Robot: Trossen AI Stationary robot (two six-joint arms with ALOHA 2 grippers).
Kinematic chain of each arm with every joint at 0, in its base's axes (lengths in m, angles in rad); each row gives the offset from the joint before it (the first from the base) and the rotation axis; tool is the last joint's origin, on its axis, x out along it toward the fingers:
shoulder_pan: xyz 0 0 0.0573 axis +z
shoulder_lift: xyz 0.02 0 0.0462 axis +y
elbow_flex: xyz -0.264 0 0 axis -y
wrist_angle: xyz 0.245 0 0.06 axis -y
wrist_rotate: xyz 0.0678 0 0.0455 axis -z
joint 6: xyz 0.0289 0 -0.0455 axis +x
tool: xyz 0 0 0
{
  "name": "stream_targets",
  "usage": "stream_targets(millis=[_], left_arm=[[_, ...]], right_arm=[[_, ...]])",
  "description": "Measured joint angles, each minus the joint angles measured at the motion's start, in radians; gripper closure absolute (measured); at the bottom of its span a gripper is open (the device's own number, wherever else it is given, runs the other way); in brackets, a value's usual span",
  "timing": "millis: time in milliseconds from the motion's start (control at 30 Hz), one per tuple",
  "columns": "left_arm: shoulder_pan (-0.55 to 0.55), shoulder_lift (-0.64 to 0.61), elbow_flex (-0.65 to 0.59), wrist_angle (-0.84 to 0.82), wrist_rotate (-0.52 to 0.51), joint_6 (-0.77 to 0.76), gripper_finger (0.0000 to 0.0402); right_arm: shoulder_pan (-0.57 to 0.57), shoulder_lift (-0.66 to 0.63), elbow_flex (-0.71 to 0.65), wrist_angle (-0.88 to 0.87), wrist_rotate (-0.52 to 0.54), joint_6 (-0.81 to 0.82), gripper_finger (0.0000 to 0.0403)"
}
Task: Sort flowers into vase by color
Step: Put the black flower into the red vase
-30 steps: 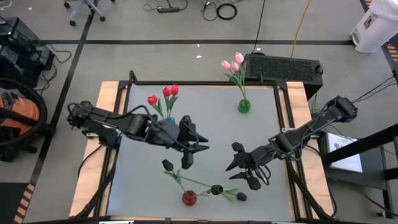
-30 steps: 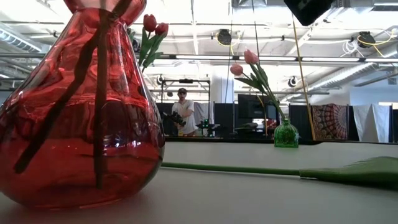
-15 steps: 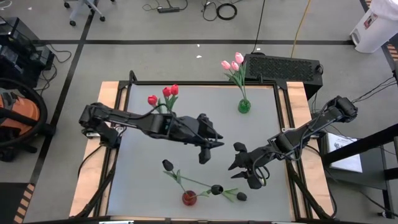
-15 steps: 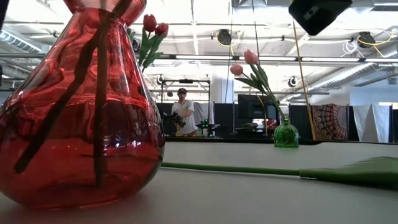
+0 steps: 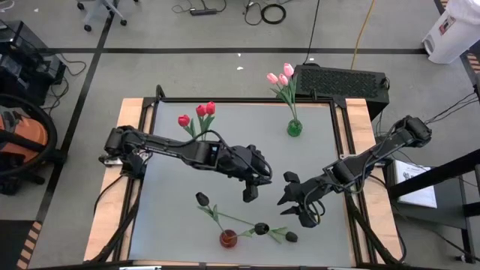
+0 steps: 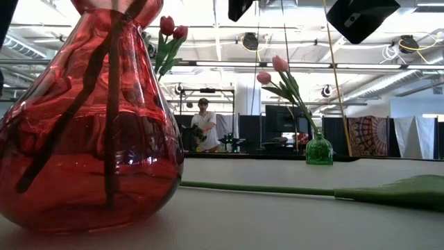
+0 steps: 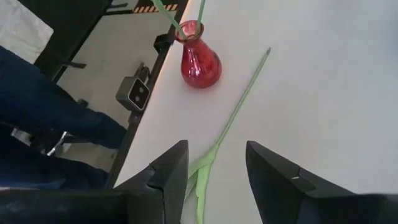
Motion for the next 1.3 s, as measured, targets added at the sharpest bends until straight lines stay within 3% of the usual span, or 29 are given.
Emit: stream_targets(millis=[500, 933, 1300], left_arm=[[0.017, 0.001, 0.000, 0.001, 0.014, 0.030, 0.0278], [0.002, 0.001, 0.000, 0.001, 0.017, 0.023, 0.0278], [-0.005, 0.042, -0.001, -0.029, 0.003, 0.057, 0.0279]], right_arm=[[0.000, 0.000, 0.000, 0.004, 0.005, 0.057, 0.0250], [0.000, 0.000, 0.000, 0.004, 0.005, 0.336, 0.0250], [0.000, 0.000, 0.000, 0.005, 0.007, 0.350, 0.0250]])
